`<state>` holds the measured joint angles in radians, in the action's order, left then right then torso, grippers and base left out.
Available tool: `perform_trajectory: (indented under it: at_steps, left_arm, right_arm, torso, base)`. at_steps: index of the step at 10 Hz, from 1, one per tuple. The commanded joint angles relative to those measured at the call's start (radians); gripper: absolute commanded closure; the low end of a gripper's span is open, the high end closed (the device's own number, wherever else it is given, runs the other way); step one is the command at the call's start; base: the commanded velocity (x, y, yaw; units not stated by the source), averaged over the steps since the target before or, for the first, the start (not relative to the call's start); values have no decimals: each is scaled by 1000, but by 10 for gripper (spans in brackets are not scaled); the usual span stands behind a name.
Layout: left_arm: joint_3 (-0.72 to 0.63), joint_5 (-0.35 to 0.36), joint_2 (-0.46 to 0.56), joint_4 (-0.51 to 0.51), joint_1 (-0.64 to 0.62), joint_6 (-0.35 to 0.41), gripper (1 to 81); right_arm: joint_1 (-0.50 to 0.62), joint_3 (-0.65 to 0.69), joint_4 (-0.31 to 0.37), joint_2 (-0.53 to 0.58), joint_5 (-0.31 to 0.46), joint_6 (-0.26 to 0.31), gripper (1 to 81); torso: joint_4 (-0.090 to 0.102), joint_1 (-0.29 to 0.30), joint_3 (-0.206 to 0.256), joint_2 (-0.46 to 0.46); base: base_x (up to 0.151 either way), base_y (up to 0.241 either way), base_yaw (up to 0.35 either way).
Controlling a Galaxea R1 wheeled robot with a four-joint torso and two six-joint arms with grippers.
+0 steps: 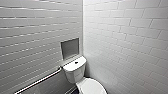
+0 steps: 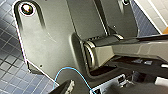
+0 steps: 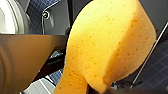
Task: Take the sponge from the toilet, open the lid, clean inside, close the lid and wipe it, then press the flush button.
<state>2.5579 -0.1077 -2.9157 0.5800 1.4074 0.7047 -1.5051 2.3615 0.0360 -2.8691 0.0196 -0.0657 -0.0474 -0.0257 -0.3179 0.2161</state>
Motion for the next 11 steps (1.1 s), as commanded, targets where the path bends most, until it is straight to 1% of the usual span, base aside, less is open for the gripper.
perform_trajectory:
  at_steps: [1,6,11]
  left_arm:
    - [-14,-76,22,6,-45,5,10]
    - [-16,-69,21,4,-46,6,10]
    - [-16,-67,21,4,-44,6,10]
  right_arm:
    - [18,-35,-30,37,30,9,811]
    - [16,-32,-28,29,30,7,811]
    - [15,-30,-27,28,30,9,811]
  torso:
    - [0,0,0,0]
    - [0,0,0,0]
    - [0,1,0,0]
  base:
    - [0,0,0]
    - [0,0,0]
    - [89,0,0]
